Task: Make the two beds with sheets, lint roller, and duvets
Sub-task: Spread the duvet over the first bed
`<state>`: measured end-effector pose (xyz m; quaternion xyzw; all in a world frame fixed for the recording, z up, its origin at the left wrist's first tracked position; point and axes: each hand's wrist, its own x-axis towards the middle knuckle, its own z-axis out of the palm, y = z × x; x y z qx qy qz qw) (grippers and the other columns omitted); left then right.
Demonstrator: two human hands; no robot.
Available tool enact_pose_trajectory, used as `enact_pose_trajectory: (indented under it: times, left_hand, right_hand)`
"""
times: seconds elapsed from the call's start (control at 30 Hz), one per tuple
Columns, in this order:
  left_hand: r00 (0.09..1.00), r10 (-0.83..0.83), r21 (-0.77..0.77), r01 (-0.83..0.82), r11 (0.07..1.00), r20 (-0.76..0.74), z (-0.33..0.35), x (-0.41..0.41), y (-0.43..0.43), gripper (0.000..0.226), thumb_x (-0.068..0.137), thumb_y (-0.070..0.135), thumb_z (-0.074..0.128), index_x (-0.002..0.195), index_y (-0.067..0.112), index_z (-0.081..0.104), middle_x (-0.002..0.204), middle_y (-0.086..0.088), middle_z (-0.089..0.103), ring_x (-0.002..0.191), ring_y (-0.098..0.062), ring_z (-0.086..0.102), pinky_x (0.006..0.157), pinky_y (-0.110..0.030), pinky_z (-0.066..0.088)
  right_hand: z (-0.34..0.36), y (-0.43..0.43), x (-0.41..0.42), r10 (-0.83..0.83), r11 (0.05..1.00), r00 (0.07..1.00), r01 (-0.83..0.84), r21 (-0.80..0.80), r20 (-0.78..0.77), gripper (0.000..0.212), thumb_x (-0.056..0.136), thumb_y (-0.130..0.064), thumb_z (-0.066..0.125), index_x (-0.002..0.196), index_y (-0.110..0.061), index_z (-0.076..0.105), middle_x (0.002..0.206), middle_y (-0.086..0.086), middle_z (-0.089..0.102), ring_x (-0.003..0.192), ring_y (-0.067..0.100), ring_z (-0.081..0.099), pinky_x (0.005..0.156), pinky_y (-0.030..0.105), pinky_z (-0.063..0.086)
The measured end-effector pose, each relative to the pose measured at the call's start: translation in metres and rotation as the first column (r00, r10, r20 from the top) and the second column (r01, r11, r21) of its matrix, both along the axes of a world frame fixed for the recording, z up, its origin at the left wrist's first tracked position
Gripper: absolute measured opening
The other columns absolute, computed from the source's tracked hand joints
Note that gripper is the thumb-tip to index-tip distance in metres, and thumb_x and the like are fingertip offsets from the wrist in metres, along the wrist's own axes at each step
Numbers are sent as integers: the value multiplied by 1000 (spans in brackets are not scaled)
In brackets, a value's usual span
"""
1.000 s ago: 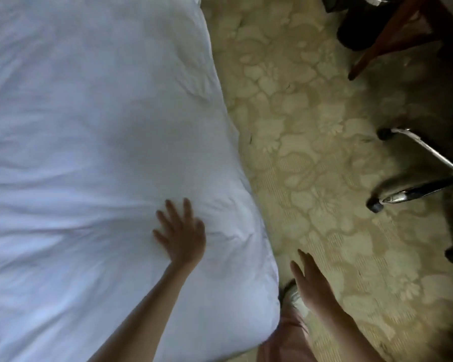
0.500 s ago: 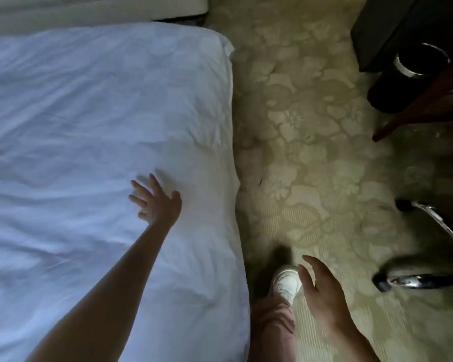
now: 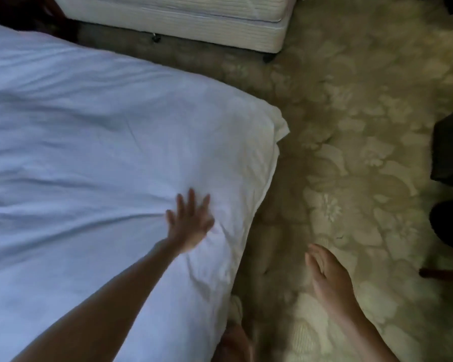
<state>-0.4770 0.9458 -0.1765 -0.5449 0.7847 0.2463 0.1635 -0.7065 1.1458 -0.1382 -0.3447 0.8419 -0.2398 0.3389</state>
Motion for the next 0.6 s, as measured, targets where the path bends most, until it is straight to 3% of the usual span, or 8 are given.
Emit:
enact_pose_trajectory:
  times: [0.07, 0.13, 0.23, 0.3, 0.37, 0.47, 0.53, 0.6]
  left_hand:
    - [903, -373, 386, 429, 816, -214, 15, -50, 25, 52, 99, 49, 33, 148, 33, 26, 154, 1, 26, 141, -21, 29, 116, -50, 19]
    - [876, -234, 551, 453, 700, -422, 39, -82, 18, 42, 96, 44, 48, 136, 35, 47, 116, 8, 60, 98, -8, 66, 101, -30, 45]
    - [821, 63, 119, 6, 993, -568, 45, -102, -76, 39, 91, 33, 56, 130, 28, 54, 114, -4, 66, 97, -16, 66, 87, -21, 46]
    - [876, 160, -317, -327, 890, -455, 38, -99, -154, 54, 90, 40, 44, 137, 13, 47, 140, -17, 48, 125, -35, 49, 99, -36, 40]
    - [892, 421, -371, -453, 811, -168, 29, -113, -190, 70, 94, 49, 32, 151, 12, 14, 158, -18, 9, 143, -42, 10, 105, -55, 29]
    - [997, 57, -120, -62, 991, -43, -16, -167, -144, 69, 90, 61, 5, 150, 29, -4, 159, -4, 7, 143, -31, 23, 103, -54, 32]
    - [934, -193, 83, 227, 970, -301, -26, -215, -89, 51, 93, 56, 35, 142, 46, 28, 131, 19, 55, 110, -12, 56, 99, -38, 41]
    - [808, -253, 73, 341, 937, -532, -6, -255, -88, 42, 90, 43, 51, 132, 44, 48, 121, 18, 59, 107, -4, 57, 100, -28, 42]
  right_hand:
    - [-1, -37, -31, 5, 1000, 999, -5, 9, 32, 39, 99, -32, 41, 134, -15, 48, 134, -1, 52, 127, 16, 47, 106, 31, 36]
    - [1, -66, -60, 25, 999, 997, -27, 20, 73, 37, 99, -30, 42, 133, -16, 50, 133, 1, 54, 125, 17, 49, 103, 30, 38]
    - [1, -108, -106, 89, 992, 993, -94, 84, 72, 34, 98, -23, 46, 129, -11, 53, 125, 7, 61, 118, 22, 54, 87, 24, 37]
    - [4, -139, -139, 85, 987, 993, -95, 129, 80, 33, 97, -20, 47, 128, -10, 55, 126, 10, 61, 118, 24, 54, 88, 26, 38]
    - [11, -177, -173, 118, 983, 988, -130, 128, 102, 33, 98, -20, 46, 128, -9, 55, 127, 10, 60, 120, 24, 53, 92, 26, 36]
    - [23, -222, -212, 161, 976, 976, -179, 124, 144, 40, 97, -36, 45, 126, -11, 55, 119, 3, 62, 116, 18, 56, 86, 17, 34]
    - [29, -250, -236, 192, 975, 971, -206, 87, 145, 65, 85, -68, 35, 122, -19, 55, 111, -7, 61, 109, 9, 56, 86, 17, 35]
    - [26, -286, -255, 239, 958, 962, -256, 131, 134, 54, 91, -57, 39, 125, -19, 54, 119, -6, 60, 115, 10, 54, 89, 17, 35]
